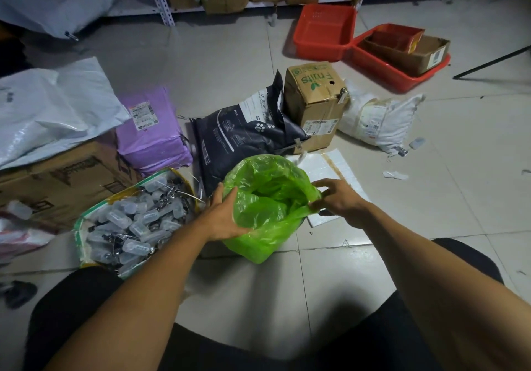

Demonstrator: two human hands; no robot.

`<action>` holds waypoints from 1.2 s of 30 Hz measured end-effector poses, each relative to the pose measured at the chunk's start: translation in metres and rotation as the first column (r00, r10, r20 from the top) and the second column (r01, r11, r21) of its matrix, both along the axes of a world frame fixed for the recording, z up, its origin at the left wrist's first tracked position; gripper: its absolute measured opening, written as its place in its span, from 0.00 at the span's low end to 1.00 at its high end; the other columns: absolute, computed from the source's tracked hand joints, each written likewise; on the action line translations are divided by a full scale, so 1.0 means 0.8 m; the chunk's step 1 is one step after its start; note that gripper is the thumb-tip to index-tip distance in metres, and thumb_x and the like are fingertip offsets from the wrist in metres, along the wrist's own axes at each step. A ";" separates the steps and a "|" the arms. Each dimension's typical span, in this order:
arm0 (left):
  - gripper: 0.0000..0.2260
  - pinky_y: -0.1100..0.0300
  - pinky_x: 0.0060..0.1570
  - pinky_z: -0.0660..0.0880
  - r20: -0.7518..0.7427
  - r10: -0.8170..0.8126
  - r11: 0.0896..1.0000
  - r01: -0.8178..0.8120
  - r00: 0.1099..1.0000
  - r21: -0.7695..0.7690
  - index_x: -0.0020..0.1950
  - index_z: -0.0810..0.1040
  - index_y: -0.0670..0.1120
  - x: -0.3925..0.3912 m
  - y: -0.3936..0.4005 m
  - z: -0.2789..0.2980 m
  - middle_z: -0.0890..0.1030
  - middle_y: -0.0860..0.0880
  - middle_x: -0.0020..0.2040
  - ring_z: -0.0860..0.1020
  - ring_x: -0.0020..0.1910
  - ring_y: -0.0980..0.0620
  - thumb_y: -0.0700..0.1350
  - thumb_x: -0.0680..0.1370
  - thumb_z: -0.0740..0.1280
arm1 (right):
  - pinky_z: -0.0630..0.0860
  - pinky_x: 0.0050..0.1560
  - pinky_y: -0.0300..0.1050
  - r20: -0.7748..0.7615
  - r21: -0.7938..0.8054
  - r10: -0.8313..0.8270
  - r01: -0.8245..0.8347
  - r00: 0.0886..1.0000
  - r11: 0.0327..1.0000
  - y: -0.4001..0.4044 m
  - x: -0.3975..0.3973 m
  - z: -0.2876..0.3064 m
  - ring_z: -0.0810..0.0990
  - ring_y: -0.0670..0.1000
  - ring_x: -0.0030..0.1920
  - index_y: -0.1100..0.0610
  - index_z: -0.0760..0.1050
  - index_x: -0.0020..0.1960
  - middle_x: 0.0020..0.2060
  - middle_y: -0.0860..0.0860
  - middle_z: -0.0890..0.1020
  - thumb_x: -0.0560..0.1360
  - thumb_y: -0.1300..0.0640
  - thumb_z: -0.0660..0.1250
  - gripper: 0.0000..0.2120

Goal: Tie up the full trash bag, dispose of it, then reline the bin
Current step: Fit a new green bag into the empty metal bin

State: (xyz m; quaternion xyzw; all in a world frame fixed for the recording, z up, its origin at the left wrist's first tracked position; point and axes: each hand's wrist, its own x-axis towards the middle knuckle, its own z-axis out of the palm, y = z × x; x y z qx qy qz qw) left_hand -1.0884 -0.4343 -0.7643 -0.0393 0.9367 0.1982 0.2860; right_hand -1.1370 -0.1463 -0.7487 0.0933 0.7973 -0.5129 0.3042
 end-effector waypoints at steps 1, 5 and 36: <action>0.57 0.47 0.77 0.51 0.009 -0.029 0.999 0.029 1.000 -0.013 0.79 0.39 0.55 0.002 -0.001 -0.001 0.31 0.47 0.78 0.43 0.79 0.41 0.59 0.65 0.77 | 0.82 0.51 0.51 0.000 -0.004 -0.002 0.002 1.000 1.000 0.003 0.000 0.002 0.83 0.56 0.43 0.61 0.74 0.65 0.44 0.60 0.83 0.70 0.72 0.71 0.25; 0.64 0.42 0.76 0.51 0.015 -0.111 0.990 0.112 0.994 -0.089 0.77 0.32 0.56 0.008 -0.009 -0.005 0.27 0.48 0.76 0.42 0.78 0.39 0.59 0.60 0.80 | 0.78 0.39 0.45 -0.012 0.070 0.047 -0.046 0.999 0.996 0.008 0.000 0.006 0.78 0.54 0.37 0.58 0.77 0.59 0.36 0.58 0.81 0.72 0.73 0.65 0.19; 0.67 0.48 0.76 0.52 -0.012 0.038 0.999 -0.037 0.999 0.008 0.78 0.34 0.49 0.005 0.004 -0.015 0.38 0.41 0.79 0.45 0.79 0.42 0.58 0.58 0.82 | 0.79 0.38 0.47 0.065 0.017 0.248 -0.249 0.967 0.968 0.030 0.005 -0.023 0.79 0.57 0.44 0.57 0.70 0.65 0.49 0.58 0.77 0.65 0.78 0.70 0.33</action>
